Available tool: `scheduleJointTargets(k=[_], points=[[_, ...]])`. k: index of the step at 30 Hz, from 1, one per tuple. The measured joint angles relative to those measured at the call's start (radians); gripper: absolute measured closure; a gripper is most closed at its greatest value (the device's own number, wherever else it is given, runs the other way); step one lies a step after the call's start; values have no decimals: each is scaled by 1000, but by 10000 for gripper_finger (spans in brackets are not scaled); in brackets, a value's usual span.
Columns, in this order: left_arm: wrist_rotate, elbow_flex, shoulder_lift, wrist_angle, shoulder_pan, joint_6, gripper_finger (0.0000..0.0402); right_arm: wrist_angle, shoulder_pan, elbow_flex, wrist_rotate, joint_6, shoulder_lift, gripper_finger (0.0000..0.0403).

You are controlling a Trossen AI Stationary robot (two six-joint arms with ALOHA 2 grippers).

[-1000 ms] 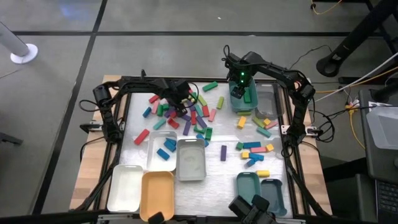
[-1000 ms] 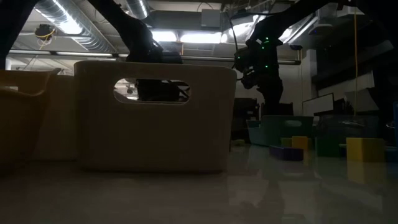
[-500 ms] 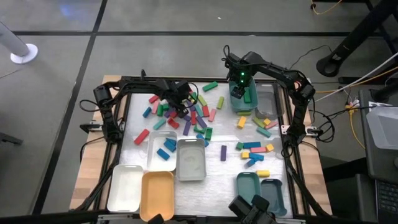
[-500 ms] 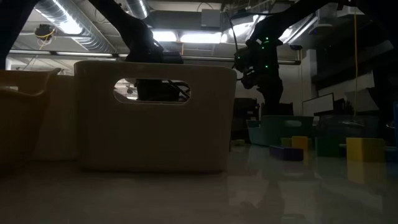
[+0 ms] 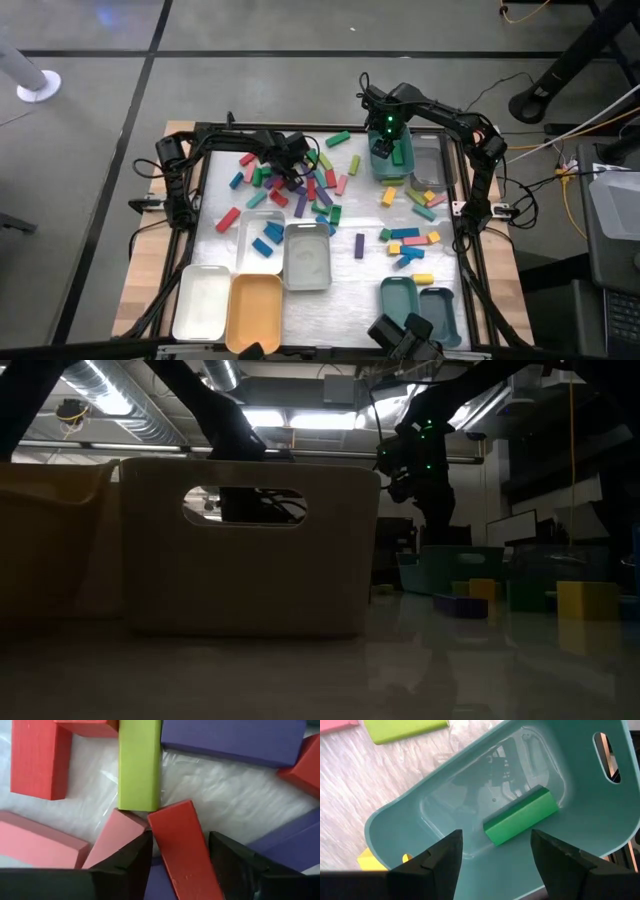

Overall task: Sort blocks
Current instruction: Put the red block into the gray bin

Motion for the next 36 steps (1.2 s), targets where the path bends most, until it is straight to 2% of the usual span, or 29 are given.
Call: scheduleJointTargets(k=[7, 15, 22, 24, 29, 32, 36], points=[[-1, 1, 0, -1, 0, 76, 297, 0, 0, 0, 0, 0, 0, 169], [0, 28, 0, -33, 1, 78, 298, 0, 0, 0, 0, 0, 0, 169], [7, 232, 0, -218, 1, 108, 298, 0, 0, 0, 0, 0, 0, 169], [40, 308, -1, -312, -4, 112, 298, 0, 0, 0, 0, 0, 0, 169], [205, 456, -2, -568, -42, 98, 296, 0, -1, 0, 0, 0, 0, 169], [304, 478, -8, -669, -91, 98, 293, -1, -1, 0, 0, 0, 0, 169], [424, 479, -14, -692, -186, 75, 297, -1, -1, 0, 0, 0, 0, 169]])
